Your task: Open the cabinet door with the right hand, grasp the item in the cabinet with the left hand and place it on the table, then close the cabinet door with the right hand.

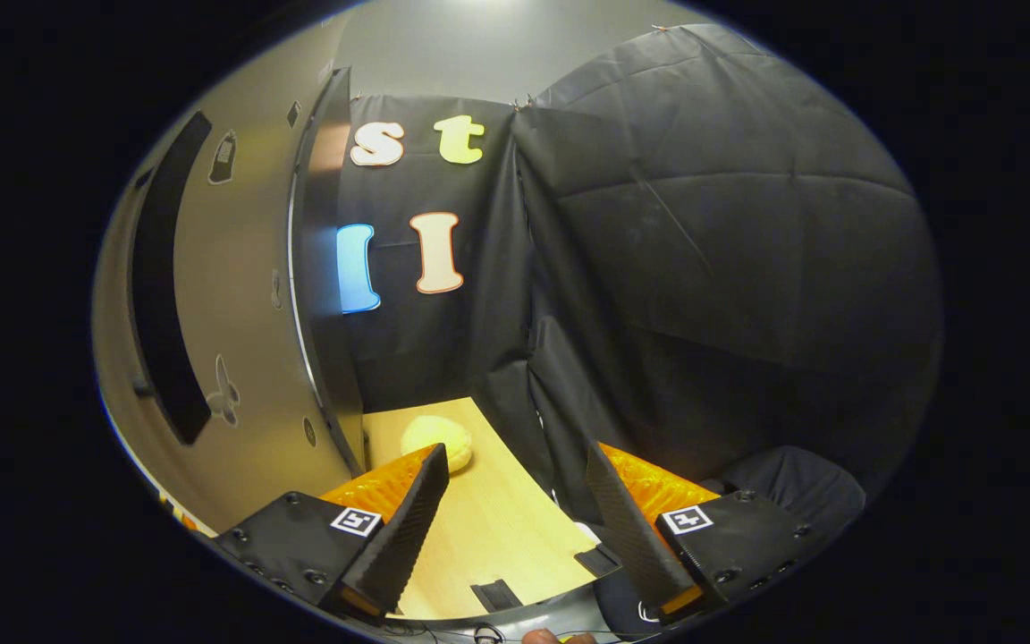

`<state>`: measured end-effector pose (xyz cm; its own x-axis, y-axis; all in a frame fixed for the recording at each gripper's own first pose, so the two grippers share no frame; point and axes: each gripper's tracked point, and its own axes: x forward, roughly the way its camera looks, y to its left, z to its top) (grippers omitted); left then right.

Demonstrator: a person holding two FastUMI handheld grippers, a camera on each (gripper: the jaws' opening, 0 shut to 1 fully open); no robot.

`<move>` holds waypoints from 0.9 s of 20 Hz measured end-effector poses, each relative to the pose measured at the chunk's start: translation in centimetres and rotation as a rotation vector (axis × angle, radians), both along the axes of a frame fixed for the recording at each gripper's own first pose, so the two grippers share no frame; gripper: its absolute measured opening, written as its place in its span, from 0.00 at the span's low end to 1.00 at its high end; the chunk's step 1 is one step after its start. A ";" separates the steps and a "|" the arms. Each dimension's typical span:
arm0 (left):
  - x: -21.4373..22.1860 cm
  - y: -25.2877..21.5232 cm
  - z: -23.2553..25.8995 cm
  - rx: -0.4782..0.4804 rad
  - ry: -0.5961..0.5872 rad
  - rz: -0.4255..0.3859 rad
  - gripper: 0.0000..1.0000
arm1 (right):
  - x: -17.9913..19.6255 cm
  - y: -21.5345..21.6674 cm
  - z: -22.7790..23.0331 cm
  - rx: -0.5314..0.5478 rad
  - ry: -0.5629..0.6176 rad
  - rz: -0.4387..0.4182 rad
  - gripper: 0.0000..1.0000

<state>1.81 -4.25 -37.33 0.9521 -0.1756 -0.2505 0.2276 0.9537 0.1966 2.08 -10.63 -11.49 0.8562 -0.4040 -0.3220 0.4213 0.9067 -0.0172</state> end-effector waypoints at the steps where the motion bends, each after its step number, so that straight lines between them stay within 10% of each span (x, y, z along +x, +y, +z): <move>1: -0.5 0.1 0.9 0.005 0.005 0.010 0.95 | -0.3 -0.2 -0.6 0.022 -0.002 -0.001 1.00; 18: -6.2 -8.6 25.1 -0.089 -0.005 0.298 0.96 | 3.8 -6.8 5.6 -0.008 -0.183 0.117 0.93</move>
<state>-4.42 -12.80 -12.26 0.9661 0.0906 -0.2419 -0.0654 0.9918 0.1101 5.88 -17.46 -5.87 0.9414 -0.3004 -0.1537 0.3100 0.9498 0.0425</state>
